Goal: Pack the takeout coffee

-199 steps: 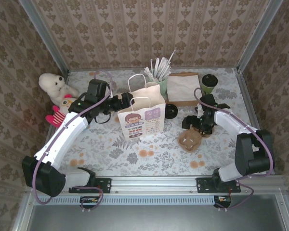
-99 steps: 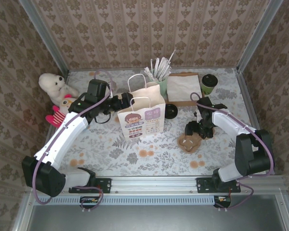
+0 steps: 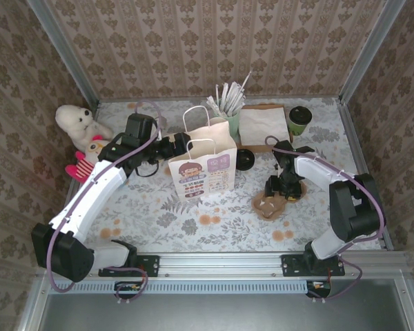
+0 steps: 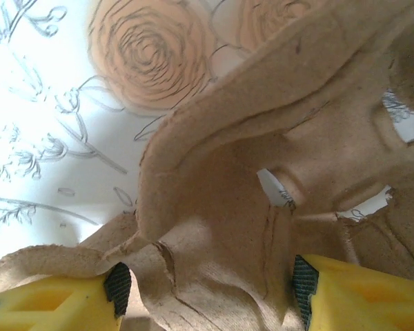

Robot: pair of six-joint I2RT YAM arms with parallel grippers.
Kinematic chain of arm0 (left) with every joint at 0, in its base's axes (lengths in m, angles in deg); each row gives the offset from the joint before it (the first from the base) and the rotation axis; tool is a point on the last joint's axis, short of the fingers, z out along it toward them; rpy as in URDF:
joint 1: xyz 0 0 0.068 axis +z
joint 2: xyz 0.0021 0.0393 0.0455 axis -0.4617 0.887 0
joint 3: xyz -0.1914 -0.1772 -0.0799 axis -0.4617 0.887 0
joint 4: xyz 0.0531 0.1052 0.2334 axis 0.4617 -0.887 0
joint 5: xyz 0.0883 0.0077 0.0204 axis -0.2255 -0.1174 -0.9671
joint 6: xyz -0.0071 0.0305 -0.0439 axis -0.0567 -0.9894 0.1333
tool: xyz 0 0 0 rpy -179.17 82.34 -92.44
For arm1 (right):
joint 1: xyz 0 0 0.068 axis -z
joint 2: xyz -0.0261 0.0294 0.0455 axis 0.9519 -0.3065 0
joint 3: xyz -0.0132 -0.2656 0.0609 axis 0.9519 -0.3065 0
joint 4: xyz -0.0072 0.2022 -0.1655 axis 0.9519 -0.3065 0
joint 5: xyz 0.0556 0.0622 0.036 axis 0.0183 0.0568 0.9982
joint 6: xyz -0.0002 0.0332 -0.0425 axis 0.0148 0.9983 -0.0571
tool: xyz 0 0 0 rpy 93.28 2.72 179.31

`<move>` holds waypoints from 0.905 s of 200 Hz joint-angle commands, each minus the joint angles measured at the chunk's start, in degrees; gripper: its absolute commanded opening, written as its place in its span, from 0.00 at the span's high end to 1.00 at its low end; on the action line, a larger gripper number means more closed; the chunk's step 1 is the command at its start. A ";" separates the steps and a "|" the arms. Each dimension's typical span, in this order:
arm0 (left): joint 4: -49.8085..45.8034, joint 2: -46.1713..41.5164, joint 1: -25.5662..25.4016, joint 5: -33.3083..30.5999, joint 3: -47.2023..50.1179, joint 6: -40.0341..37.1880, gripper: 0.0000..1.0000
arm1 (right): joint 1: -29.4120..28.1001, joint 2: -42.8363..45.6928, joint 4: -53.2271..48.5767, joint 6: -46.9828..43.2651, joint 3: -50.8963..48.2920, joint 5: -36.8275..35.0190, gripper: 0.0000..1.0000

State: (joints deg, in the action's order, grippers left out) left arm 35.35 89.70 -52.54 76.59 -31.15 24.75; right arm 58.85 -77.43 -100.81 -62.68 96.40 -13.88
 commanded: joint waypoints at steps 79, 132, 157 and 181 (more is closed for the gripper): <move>0.45 0.69 -0.09 -0.13 -0.35 -1.13 0.00 | 2.13 2.83 8.41 14.38 -0.68 6.59 0.24; 0.01 0.42 -0.15 -0.64 -0.17 -1.59 0.00 | 0.20 -1.36 -5.94 -12.48 7.97 0.47 0.17; 0.25 0.35 -0.10 -0.64 -0.02 -1.27 0.00 | -0.65 -2.48 -7.66 -16.79 9.10 -1.69 0.18; 0.07 0.01 -0.09 -0.77 -0.04 -1.51 0.00 | -2.60 -3.07 -7.29 -17.72 9.36 -4.92 0.19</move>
State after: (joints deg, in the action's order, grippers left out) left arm 35.30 90.00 -52.58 76.39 -31.15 24.48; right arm 57.96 -79.02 -104.06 -74.68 104.40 -13.70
